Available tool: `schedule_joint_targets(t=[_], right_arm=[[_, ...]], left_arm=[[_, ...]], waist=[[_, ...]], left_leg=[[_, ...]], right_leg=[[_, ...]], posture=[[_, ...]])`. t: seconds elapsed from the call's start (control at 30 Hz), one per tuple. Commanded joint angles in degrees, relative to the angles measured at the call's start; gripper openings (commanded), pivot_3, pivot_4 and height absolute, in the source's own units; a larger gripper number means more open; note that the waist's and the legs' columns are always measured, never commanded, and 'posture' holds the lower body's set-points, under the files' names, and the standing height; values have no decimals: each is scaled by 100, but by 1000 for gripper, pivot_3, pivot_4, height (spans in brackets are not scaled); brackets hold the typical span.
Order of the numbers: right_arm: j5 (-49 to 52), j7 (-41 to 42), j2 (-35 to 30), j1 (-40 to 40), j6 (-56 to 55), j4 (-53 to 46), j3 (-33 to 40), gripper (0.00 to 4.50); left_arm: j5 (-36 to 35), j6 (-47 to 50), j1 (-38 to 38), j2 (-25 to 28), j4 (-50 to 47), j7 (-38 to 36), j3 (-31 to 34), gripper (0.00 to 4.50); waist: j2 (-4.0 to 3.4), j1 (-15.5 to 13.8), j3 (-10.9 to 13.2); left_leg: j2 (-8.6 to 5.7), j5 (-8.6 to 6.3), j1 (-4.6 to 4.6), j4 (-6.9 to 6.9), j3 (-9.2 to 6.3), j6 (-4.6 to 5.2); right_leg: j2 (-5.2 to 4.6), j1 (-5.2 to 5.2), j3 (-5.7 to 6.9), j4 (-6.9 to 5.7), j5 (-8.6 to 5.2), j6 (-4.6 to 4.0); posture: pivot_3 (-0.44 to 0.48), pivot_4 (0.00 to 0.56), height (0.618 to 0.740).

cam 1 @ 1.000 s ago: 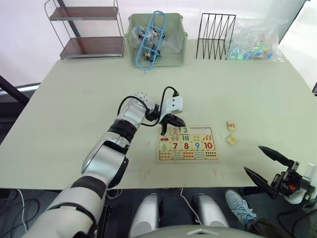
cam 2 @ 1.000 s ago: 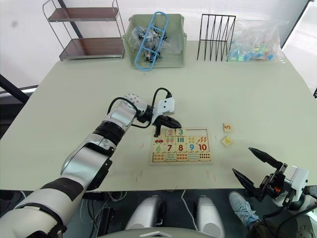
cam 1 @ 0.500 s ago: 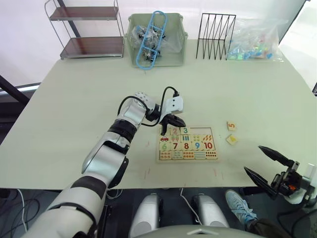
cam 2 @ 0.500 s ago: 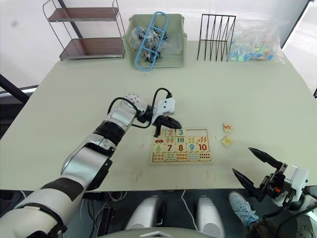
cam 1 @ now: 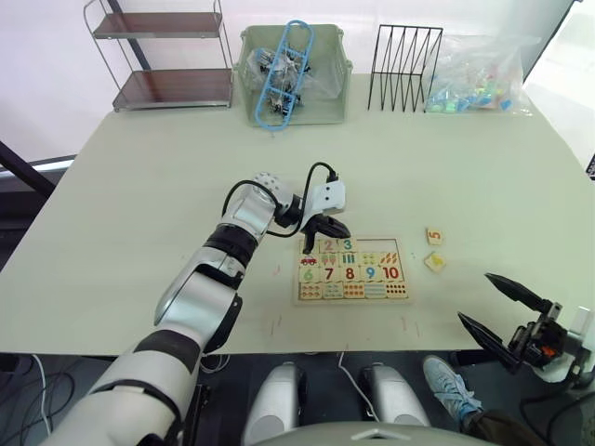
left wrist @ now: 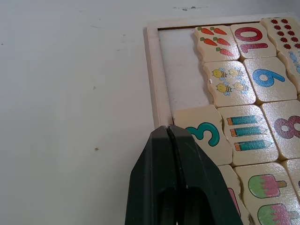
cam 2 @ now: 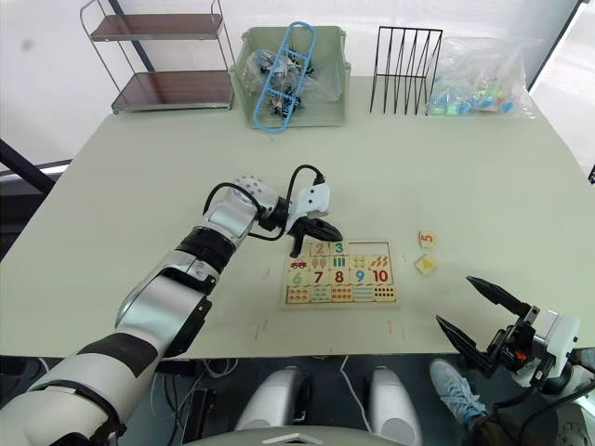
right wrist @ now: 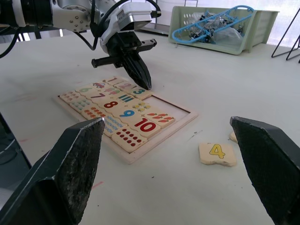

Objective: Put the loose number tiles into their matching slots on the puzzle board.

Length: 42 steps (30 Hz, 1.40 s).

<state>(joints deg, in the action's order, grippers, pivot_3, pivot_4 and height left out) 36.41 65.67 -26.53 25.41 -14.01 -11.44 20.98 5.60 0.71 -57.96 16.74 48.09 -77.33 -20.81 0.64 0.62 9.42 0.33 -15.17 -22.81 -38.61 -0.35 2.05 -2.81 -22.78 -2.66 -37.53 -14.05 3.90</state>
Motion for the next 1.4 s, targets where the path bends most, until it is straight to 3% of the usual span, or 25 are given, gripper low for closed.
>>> schedule_joint_targets(t=[0.03, 0.3, 0.57, 0.9, 1.07, 1.2, 1.27, 1.37, 1.4], right_arm=[[33, -29, 19, 29, -100, -215, 19, 4500], [26, -21, 27, -3, -101, -185, -4, 4500], [49, 26, -8, -55, -86, -111, 1, 4500], [-51, -30, -274, -423, 63, 287, 104, 4500], [-86, -21, -467, -751, 85, 691, 231, 4500], [-56, -4, -596, -950, 166, 908, 283, 4500], [-51, -34, -624, -1032, 173, 1009, 326, 4500], [-63, -90, -643, -1172, 206, 1162, 392, 4500], [-59, -70, -650, -1190, 207, 1207, 414, 4500]], left_arm=[[17, -137, -35, -11, -29, 39, 33, 25], [-162, -253, -102, 60, 101, 111, 275, 25], [-810, -21, -21, 157, -122, 81, 980, 25], [-1746, 590, 967, 595, -1407, 372, 1921, 25], [-2125, 1099, 1936, 895, -2608, 768, 2311, 25], [-2418, 1512, 2638, 1170, -3398, 1132, 2640, 1657], [-2530, 1639, 3013, 1261, -3821, 1343, 2772, 2876], [-2661, 1761, 3797, 1428, -4602, 1705, 3086, 4292], [-2705, 1803, 3992, 1455, -4811, 1814, 3149, 4407]], waist=[[0, 0, 0], [0, 0, 0], [0, 0, 0], [-1, 8, 0], [-2, 1, -1], [-2, 19, -1], [-2, -9, -1], [-3, 1, -2], [-2, 3, -2]], left_leg=[[0, 0, 0, 0, 0, 0], [0, 0, 0, 0, 0, 0], [0, 0, 0, 0, -1, 0], [5, 0, 5, -1, -3, 0], [9, 0, 5, -3, -1, -1], [18, 0, 8, -3, -3, -1], [21, 0, 9, -3, -5, -1], [19, 0, 9, -3, -1, -1], [19, 0, 9, -2, -1, -1]], right_leg=[[0, 0, 0, 0, 0, 0], [0, 0, 0, 0, 0, 0], [0, 0, 1, 0, 0, 0], [-2, 0, 1, -11, 0, -2], [-8, 0, -1, -12, 1, -1], [-8, 0, 0, -15, 0, -2], [-8, 0, 2, -15, 1, -3], [-18, 1, 1, -13, 1, -2], [-21, 2, 3, -12, 1, -2]], posture=[[0, 150, 740], [0, 150, 740], [0, 150, 740], [0, 150, 740], [0, 150, 740], [0, 150, 740], [0, 150, 740], [0, 150, 740], [0, 150, 740]])
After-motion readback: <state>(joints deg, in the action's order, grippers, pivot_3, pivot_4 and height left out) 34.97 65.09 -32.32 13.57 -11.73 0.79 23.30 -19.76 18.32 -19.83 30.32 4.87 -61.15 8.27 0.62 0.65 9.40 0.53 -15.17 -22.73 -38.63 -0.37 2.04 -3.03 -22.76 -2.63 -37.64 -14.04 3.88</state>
